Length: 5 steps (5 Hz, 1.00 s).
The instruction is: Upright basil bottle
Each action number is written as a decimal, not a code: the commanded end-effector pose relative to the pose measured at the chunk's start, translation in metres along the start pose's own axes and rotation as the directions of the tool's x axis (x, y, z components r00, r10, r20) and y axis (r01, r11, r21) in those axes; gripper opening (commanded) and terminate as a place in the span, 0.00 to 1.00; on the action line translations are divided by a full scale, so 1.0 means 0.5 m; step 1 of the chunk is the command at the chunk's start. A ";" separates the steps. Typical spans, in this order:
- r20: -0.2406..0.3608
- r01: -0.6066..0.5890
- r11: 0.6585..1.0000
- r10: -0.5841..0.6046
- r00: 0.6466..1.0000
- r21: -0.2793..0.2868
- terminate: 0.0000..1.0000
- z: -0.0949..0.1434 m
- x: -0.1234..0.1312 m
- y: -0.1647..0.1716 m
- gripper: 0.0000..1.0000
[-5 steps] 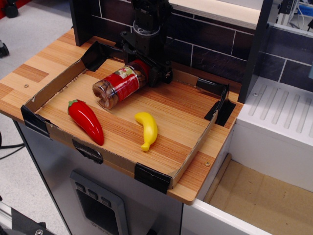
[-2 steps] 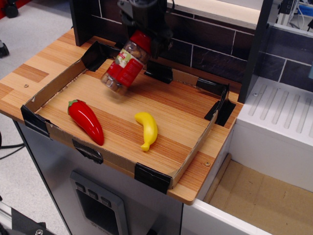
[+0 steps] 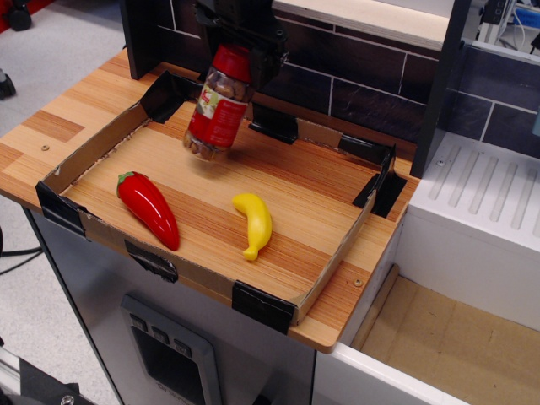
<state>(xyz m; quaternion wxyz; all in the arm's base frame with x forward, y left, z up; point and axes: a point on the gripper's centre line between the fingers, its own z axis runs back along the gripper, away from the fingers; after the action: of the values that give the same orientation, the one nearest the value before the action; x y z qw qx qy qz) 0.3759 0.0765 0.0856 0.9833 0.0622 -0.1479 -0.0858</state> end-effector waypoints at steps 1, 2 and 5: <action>0.268 0.003 0.999 0.006 0.963 -0.032 0.00 0.086 0.034 0.022 0.00; 0.362 0.004 0.997 0.022 0.932 -0.071 0.00 0.098 0.034 0.014 0.00; 0.383 0.040 0.999 -0.042 0.923 0.014 0.00 0.057 0.022 -0.014 1.00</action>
<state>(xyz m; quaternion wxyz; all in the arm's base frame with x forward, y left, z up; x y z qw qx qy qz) 0.3694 0.0626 0.0934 0.9438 0.0402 -0.3085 -0.1113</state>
